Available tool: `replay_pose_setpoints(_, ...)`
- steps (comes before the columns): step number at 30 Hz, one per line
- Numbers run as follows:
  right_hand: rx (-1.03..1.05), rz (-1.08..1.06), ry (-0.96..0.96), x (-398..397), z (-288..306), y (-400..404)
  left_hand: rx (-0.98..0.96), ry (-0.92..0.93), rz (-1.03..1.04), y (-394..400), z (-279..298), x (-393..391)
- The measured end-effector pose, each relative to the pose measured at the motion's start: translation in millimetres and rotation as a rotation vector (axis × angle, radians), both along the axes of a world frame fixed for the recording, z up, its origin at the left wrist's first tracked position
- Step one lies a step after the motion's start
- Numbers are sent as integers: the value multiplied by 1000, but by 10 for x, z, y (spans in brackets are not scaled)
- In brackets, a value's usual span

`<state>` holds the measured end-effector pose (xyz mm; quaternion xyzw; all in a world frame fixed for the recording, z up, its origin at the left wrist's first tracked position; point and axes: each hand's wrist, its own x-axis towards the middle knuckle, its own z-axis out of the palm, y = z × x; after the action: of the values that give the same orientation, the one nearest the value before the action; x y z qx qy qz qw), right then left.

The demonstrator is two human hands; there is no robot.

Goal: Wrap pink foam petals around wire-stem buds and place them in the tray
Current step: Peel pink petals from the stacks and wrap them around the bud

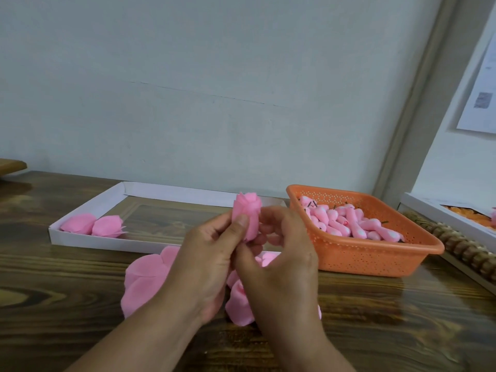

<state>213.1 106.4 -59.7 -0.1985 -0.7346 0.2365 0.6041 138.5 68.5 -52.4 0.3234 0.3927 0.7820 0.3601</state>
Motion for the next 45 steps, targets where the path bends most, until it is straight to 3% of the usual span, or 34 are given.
replay_pose_setpoints(7, 255, -285, -1, -75, -74, 69, -30, 60, -11, -8, -32, 96)
replay_pose_setpoints(16, 197, -148, 43, 18, -76, 92, -55, 102, -177, -28, -22, -31)
replay_pose_setpoints(19, -41, 20, 91, 49, -73, 73, -16, 105, -332, -35, -20, -95)
replay_pose_setpoints(23, -435, 399, 98, 127, -18, 79, 37, 59, -508, -51, -44, -162)
replay_pose_setpoints(28, -560, 703, 6, 209, 29, 141, 69, 180, -643, -61, -65, -211)
replay_pose_setpoints(32, -609, 836, 4, 224, 15, 157, 24, 30, -593, -31, -132, -258)
replay_pose_setpoints(37, -307, 548, -50, 192, -61, 116, 9, 22, -455, -68, -49, -152)
replay_pose_setpoints(42, 192, 92, -104, 18, -174, 70, 18, -213, -279, -1, -28, -62)
replay_pose_setpoints(45, 334, -102, -59, -33, -210, 67, 22, -278, -279, 11, -22, -18)
